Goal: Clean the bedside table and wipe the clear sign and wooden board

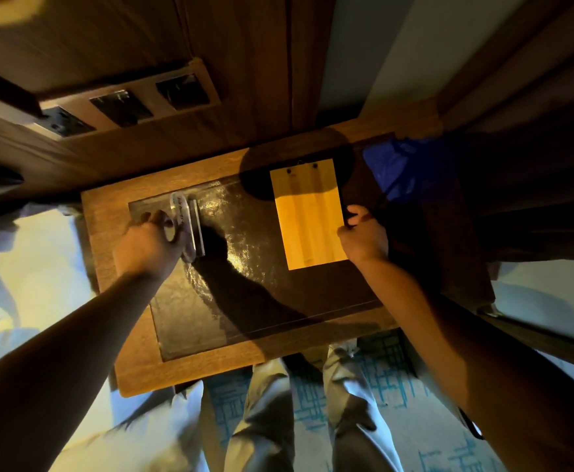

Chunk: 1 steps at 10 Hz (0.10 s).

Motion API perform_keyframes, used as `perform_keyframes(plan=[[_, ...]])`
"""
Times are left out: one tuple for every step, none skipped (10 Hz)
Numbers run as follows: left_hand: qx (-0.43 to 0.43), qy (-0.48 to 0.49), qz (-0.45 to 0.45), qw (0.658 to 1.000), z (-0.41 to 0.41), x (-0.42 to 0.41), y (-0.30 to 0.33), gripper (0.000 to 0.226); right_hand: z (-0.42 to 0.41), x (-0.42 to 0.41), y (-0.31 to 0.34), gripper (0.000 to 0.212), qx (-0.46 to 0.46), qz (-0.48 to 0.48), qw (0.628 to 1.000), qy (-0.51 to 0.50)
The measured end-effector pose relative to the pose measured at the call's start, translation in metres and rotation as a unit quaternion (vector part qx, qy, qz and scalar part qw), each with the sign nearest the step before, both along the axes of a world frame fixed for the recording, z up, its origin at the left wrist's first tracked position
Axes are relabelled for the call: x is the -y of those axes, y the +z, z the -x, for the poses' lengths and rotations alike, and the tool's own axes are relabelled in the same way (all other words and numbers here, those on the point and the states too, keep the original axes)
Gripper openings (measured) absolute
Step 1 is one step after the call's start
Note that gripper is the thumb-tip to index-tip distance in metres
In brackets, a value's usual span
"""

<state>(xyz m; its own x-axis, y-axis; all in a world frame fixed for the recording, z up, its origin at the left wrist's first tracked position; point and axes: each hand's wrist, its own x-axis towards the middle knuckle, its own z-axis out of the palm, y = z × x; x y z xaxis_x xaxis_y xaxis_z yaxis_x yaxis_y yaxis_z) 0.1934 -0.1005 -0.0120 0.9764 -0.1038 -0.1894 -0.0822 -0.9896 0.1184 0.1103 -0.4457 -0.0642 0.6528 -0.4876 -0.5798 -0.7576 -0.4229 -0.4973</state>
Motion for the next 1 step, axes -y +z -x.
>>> perform_keyframes(plan=[[0.020, -0.067, 0.038, 0.997, 0.0000, 0.0095, 0.0199, 0.027, 0.0008, -0.0014, 0.0257, 0.045, 0.065, 0.002, 0.998, 0.019]])
